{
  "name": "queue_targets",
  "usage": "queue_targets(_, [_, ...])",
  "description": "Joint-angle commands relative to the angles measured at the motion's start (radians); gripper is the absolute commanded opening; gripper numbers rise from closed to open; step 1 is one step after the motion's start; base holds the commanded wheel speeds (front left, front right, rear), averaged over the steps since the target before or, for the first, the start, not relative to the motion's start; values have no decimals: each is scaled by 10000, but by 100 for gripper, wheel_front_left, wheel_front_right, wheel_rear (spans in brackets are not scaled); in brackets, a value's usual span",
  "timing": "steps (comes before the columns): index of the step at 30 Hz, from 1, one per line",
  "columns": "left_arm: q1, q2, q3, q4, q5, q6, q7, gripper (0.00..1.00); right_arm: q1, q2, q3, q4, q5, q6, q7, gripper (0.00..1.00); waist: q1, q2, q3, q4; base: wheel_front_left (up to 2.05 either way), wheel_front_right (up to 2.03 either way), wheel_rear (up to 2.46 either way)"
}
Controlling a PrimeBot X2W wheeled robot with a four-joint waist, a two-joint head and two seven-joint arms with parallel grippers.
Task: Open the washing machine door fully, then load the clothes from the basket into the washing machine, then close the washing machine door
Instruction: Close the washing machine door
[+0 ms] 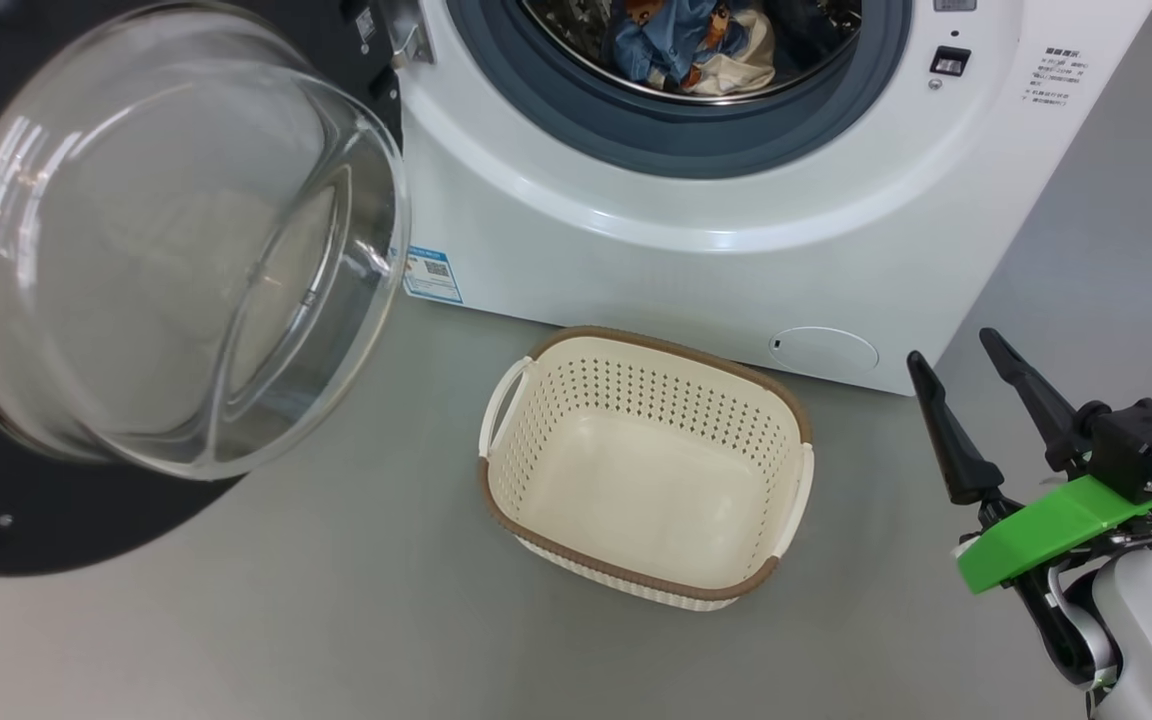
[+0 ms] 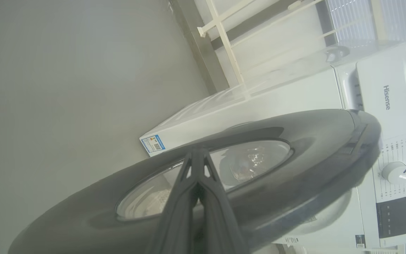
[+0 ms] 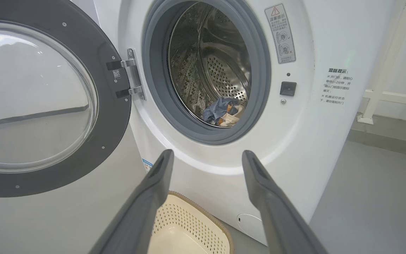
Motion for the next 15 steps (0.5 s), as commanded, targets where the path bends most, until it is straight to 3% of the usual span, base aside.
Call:
queue_targets(1, [192,304,33,-343,-193,-116,293,0,187,-46,125,-154,119,44,-118,100,0,-1,-36,16,0,0,0])
queue_targets(6, [560,186,-126,-1136,-354,28,1223,0,310,112,107,21,166,44,-128,100,0,-1,-249,44,0,0,0])
queue_targets(15, [1408,-52,-126,-3488,-840,1067,2558,0,487,635,4,90,286,44,-133,100,0,-1,-831,-27,0,0,0])
